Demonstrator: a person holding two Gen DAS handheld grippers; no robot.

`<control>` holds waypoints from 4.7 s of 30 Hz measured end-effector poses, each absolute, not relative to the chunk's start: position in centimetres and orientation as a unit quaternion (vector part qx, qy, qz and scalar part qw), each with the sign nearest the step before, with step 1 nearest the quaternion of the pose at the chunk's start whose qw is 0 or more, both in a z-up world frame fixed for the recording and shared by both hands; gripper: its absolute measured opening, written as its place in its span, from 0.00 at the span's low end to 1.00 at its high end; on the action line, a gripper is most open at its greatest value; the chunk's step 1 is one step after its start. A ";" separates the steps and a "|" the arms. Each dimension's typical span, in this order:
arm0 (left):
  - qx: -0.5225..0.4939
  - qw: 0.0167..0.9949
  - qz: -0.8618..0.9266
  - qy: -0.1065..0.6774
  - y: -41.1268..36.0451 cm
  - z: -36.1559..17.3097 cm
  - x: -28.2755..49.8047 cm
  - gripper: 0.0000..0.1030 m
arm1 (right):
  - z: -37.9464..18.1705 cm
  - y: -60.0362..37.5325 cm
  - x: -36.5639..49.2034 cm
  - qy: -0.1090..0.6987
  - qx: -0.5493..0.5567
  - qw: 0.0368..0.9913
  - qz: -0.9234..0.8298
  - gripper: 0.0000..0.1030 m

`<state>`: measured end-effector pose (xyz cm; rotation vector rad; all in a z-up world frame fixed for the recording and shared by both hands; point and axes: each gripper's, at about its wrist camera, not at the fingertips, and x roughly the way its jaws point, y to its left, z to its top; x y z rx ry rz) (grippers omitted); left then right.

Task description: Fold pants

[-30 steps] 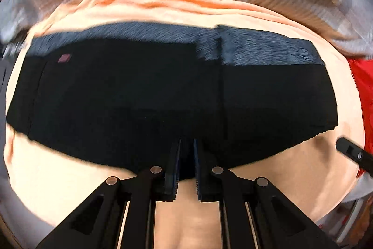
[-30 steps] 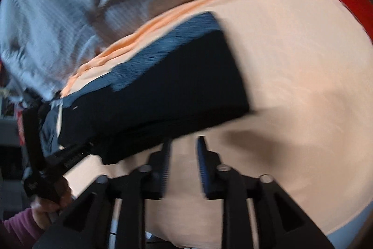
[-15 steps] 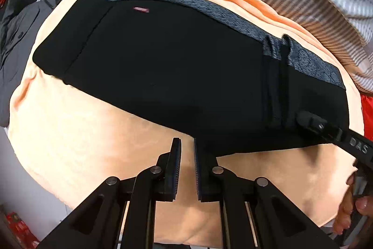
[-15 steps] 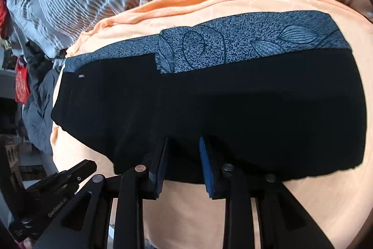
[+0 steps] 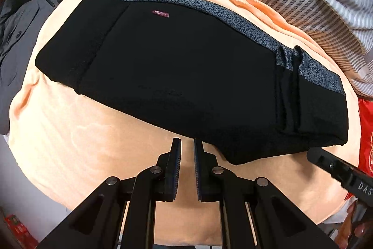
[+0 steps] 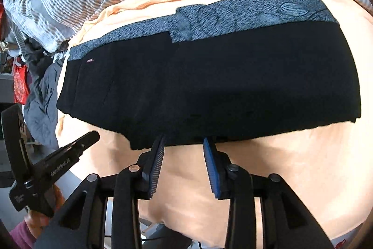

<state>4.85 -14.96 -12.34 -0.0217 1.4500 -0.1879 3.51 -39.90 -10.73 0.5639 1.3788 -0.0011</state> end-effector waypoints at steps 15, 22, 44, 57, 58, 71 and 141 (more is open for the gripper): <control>-0.090 0.761 -0.095 0.636 -11.1 -11.4 5.7 0.88 | -10.7 -36.4 5.1 0.638 0.244 0.731 0.011 0.49; -0.092 0.747 -0.108 0.649 -10.5 -11.6 6.4 0.88 | -10.8 -35.5 5.4 0.643 0.243 0.727 0.016 0.50; -0.338 0.733 -0.051 0.588 1.5 -16.3 10.1 0.88 | -12.1 -33.3 6.6 0.658 0.229 0.717 0.034 0.52; -0.387 0.730 -0.098 0.554 1.4 -17.5 11.3 0.88 | -12.1 -31.5 8.2 0.658 0.228 0.716 0.050 0.52; -0.381 0.732 -0.098 0.555 1.3 -17.5 11.3 0.88 | -12.1 -31.3 8.4 0.658 0.227 0.716 0.052 0.52; -0.327 0.739 -0.016 0.589 0.9 -17.3 12.1 0.32 | -10.7 -31.4 9.9 0.644 0.239 0.724 0.060 0.52; 0.189 0.830 -0.311 0.423 -34.8 -0.2 -0.3 0.26 | 2.5 -49.9 7.7 0.481 0.413 0.752 0.183 0.19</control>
